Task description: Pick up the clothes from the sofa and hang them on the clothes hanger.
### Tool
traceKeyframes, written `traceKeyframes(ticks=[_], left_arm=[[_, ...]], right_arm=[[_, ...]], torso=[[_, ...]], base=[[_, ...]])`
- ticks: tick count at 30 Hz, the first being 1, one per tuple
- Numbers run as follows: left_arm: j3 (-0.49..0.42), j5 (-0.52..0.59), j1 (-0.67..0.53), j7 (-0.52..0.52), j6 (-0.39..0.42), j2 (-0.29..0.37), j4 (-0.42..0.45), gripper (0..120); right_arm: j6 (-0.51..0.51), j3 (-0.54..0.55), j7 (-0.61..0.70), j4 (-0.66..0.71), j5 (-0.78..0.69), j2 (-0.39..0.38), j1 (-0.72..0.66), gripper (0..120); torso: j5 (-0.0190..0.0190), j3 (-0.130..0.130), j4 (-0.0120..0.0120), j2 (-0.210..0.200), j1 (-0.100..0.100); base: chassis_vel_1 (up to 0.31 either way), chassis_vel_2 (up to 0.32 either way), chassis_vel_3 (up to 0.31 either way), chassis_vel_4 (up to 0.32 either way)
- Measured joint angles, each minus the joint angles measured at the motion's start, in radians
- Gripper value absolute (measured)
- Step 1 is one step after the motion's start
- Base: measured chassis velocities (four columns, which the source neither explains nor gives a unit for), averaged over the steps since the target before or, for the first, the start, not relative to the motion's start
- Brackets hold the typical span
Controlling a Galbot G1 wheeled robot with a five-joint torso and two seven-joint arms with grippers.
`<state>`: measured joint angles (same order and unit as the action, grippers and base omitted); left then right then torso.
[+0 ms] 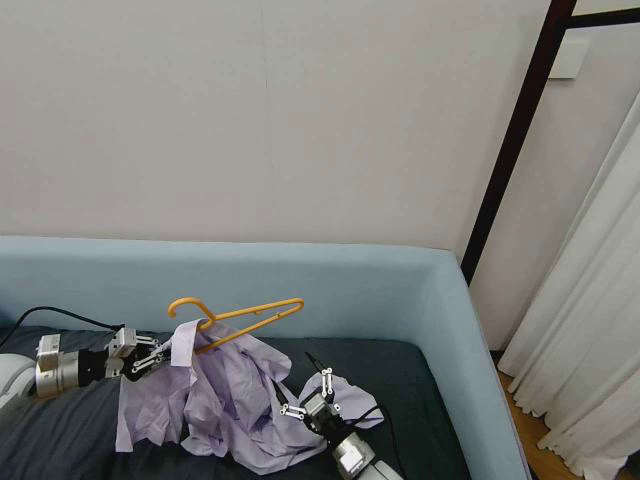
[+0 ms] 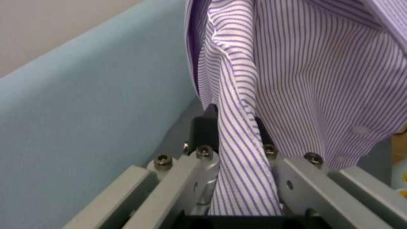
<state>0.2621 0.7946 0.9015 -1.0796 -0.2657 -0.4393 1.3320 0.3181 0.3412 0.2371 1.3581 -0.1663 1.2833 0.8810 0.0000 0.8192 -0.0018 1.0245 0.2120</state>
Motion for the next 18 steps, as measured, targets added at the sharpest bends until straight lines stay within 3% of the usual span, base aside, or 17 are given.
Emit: traceKeyframes(ticks=[3,5,7,10,14,18], left_arm=[[0.034,0.008,0.04,-0.004,-0.003,0.019,0.015,2],[0.034,0.008,0.04,-0.004,-0.003,0.019,0.015,2],[0.047,0.009,0.062,-0.004,-0.014,0.025,0.02,2],[0.051,0.013,0.065,-0.006,-0.02,0.028,0.02,2],[0.053,0.028,0.061,-0.007,-0.023,0.038,0.021,2],[0.053,0.032,0.059,-0.007,-0.024,0.043,0.024,2]], right_arm=[[-0.089,0.016,-0.073,-0.029,-0.351,0.053,-0.051,100],[-0.089,0.016,-0.073,-0.029,-0.351,0.053,-0.051,100],[-0.103,0.016,-0.113,-0.052,-0.524,0.098,-0.075,100],[-0.101,0.016,-0.152,-0.07,-0.554,0.113,-0.078,100],[-0.062,0.015,-0.213,-0.124,-0.478,0.147,-0.068,95],[-0.052,0.008,-0.219,-0.147,-0.45,0.167,-0.063,82]], torso=[[-0.0001,0.0,0.0005,0.0,0.0],[-0.0001,0.0,0.0005,0.0,0.0],[-0.0002,0.0,0.0007,0.0,0.0],[-0.0002,0.0,0.0005,0.0,0.0],[-0.0001,0.0,0.0001,0.0,0.0],[-0.0002,0.0,0.0003,0.0,0.0]], base=[[0.0,0.0,0.0,0.0],[0.0,0.0,0.0,0.0],[0.0,0.0,0.0,0.0],[0.0,0.0,0.0,0.0],[0.0,0.0,0.0,0.0],[0.0,0.0,0.0,0.0]])
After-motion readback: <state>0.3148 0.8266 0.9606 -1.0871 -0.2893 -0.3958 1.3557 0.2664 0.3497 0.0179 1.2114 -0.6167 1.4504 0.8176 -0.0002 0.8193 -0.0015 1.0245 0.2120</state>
